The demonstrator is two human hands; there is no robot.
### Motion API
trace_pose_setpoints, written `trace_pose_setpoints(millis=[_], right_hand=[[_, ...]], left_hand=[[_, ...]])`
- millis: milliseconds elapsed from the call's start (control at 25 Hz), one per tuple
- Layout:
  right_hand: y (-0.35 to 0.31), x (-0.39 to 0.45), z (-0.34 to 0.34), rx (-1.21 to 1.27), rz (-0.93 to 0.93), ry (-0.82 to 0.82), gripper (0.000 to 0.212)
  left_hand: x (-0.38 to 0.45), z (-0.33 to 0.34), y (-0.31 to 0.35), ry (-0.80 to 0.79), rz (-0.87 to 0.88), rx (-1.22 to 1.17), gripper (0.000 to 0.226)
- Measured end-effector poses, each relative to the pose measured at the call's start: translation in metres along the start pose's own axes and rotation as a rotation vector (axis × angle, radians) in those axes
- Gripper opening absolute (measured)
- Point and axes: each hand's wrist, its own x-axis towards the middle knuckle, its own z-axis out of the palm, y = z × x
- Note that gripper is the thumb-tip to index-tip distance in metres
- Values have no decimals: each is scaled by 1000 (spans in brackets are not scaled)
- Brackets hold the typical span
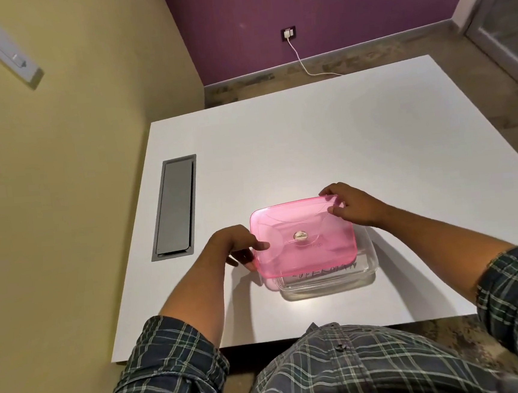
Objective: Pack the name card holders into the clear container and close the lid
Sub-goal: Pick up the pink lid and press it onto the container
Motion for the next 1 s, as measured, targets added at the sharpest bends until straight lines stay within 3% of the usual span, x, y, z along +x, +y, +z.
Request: trace_pose_setpoints(millis=[280, 520, 680, 880, 1000], right_hand=[[8, -2, -2, -126, 60, 48, 24], [11, -12, -2, -256, 104, 35, 34], [11, -16, -4, -470, 95, 10, 41], [19, -14, -9, -336, 146, -61, 38], [24, -7, -22, -243, 137, -126, 31]], left_hand=[[7, 15, 14, -85, -33, -72, 56], [13, 24, 17, -119, -30, 1, 38], [12, 25, 18, -120, 0, 47, 27], [12, 24, 15, -167, 9, 109, 18], [9, 26, 14, -151, 59, 139, 26]])
